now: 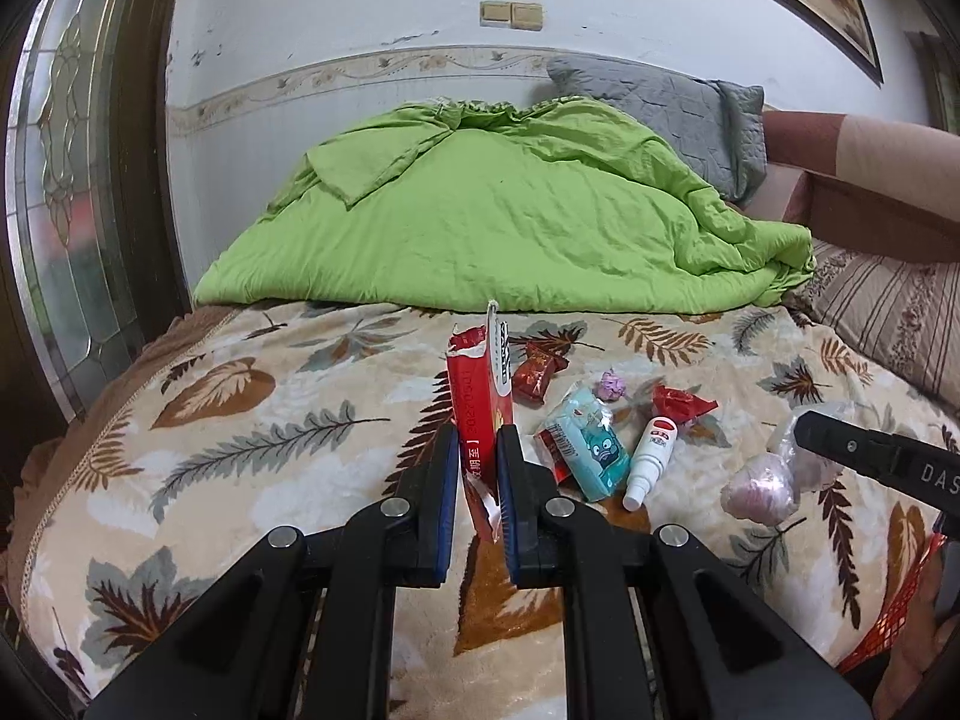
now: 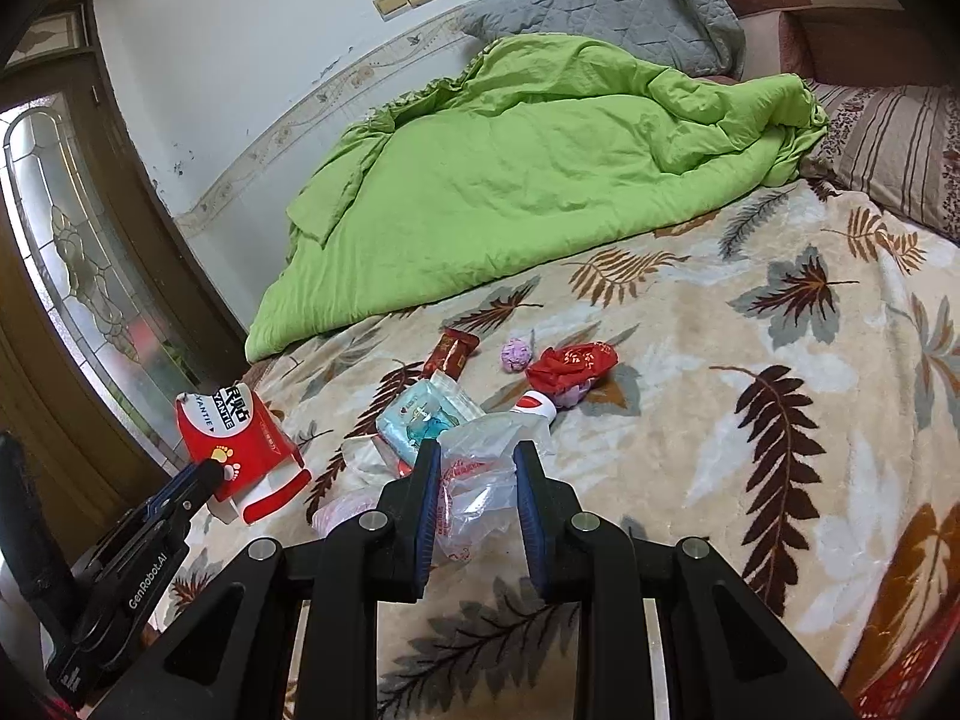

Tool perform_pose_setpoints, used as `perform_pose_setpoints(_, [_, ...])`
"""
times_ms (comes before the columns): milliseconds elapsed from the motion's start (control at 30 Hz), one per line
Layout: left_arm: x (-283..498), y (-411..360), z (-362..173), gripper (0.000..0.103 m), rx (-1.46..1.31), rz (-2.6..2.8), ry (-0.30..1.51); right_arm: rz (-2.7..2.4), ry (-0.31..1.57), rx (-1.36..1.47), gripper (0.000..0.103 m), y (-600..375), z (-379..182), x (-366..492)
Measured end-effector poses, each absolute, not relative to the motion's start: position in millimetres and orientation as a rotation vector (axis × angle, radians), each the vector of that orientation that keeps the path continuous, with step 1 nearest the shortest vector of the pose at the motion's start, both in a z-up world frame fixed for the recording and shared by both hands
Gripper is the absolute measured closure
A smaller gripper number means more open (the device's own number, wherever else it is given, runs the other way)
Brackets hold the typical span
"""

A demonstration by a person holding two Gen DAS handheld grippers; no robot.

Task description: Collect trash

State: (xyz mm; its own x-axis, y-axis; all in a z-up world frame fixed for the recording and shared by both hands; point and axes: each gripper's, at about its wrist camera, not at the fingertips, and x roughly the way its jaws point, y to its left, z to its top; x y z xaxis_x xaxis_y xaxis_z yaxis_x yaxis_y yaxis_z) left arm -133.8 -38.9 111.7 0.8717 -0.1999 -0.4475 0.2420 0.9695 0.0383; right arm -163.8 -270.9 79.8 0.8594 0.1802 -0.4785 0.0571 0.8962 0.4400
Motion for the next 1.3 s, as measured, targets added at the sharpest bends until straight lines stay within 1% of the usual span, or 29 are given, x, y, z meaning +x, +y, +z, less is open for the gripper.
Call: perform_pose_setpoints(1300, [-134.0,-48.7,111.1,0.091,0.131,-0.221,0.453,0.075,0.529,0.472,0.077,-273.1,79.5,-164.7])
